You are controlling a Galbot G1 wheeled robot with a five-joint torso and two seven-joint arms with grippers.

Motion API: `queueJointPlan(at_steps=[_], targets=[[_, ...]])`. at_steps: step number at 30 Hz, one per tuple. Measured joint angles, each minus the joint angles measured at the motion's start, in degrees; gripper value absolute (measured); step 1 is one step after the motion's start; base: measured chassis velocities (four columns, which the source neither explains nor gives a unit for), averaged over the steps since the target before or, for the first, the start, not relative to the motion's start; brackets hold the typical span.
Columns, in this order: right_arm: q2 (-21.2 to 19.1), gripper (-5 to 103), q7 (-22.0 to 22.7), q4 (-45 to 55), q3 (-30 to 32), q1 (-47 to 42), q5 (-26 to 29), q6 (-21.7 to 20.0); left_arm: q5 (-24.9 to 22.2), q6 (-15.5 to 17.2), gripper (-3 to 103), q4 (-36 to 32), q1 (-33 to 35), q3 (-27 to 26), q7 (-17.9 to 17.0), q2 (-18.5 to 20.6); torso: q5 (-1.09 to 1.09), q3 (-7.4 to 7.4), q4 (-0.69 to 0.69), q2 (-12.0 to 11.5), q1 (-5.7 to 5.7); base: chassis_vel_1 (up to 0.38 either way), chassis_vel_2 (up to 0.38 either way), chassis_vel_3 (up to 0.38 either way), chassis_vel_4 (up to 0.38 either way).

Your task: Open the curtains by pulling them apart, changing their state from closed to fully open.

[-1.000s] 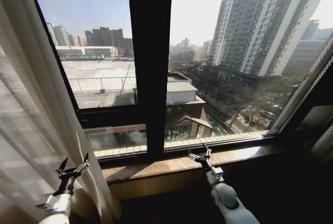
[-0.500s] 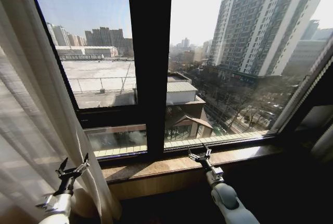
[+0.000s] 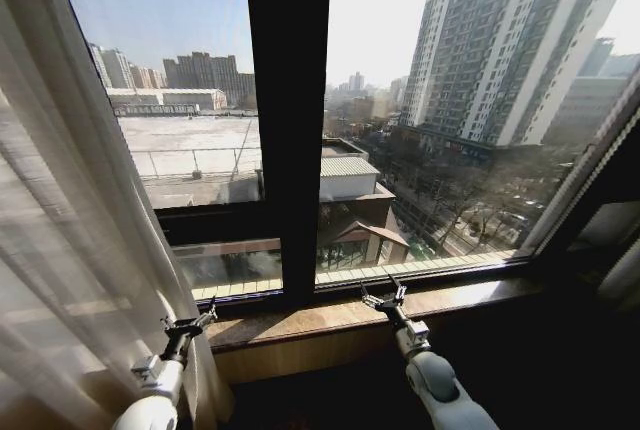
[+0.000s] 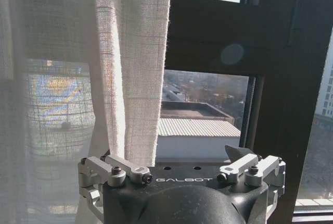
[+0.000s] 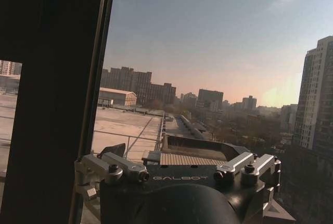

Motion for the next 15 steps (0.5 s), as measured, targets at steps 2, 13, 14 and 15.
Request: queueJointPlan(at_steps=[2,13,14,15], targets=[[0.00,100,0.00,0.00,0.00,0.00,0.00,0.00,1.25,1.84,100,0.39,-1.91,2.46,-0.05,0.65,-0.03,0.00,0.00,0.00,0.00,0.000,0.000,0.000,0.000],[0.00,100,0.00,0.00,0.00,0.00,0.00,0.00,2.74,0.40,100,3.22,-4.68,2.29,0.39,2.99,-0.01,0.00,0.00,0.00,0.00,0.000,0.000,0.000,0.000],[0.00,100,-0.01,0.00,0.00,0.00,0.00,0.00,2.96,-0.69,100,3.54,-4.43,1.99,0.43,3.25,-0.01,0.00,-0.01,-0.01,0.00,0.000,0.000,0.000,0.000],[0.00,100,-0.01,0.00,0.00,0.00,0.00,0.00,2.96,-0.69,100,3.54,-4.43,1.99,0.43,3.25,-0.01,0.00,-0.01,-0.01,0.00,0.000,0.000,0.000,0.000]])
